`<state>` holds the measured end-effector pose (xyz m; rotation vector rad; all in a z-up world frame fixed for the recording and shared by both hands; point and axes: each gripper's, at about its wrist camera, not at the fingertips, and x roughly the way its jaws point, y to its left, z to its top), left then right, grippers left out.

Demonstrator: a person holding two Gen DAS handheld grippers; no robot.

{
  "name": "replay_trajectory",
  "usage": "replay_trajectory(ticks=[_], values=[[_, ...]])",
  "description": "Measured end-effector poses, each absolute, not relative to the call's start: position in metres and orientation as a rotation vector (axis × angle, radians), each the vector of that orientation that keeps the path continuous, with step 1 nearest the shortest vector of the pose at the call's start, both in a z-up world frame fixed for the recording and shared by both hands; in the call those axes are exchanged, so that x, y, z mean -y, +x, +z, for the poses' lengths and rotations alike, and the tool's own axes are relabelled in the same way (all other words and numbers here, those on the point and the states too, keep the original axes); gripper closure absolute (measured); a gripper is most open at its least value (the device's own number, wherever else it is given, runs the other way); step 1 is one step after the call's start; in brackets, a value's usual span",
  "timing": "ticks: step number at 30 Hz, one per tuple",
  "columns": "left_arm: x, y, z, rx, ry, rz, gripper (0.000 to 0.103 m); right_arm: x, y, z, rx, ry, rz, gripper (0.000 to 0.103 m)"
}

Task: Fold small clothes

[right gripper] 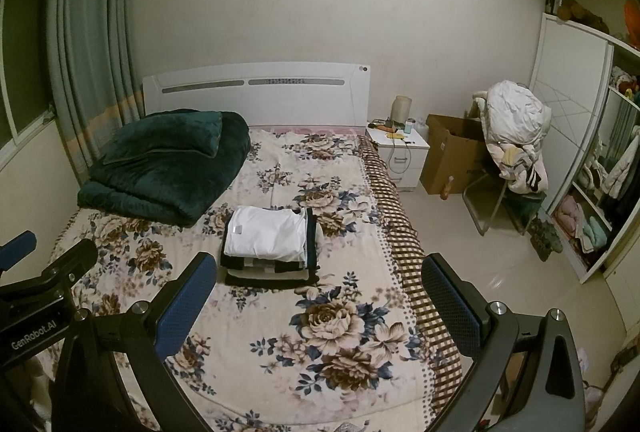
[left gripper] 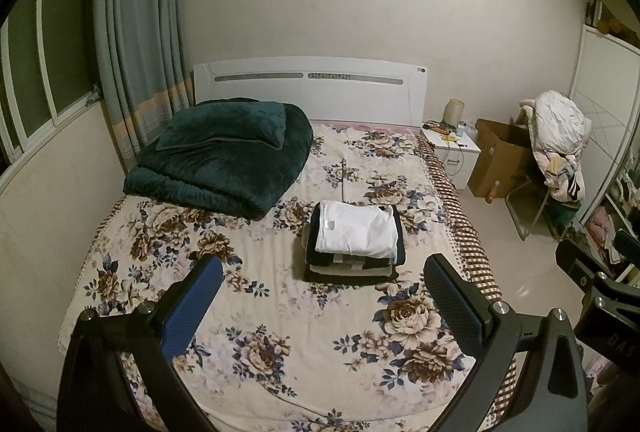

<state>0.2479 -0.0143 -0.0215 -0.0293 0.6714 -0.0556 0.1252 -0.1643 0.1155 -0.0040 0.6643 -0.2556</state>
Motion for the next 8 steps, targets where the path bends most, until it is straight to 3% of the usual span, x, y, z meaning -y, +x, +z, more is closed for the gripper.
replay_trajectory(ticks=[8], values=[[0.0121, 0.2429, -0.0180, -0.665, -0.023, -0.054, 0.000, 0.1610, 0.1235, 0.1179, -0.667, -0.002, -0.253, 0.000]])
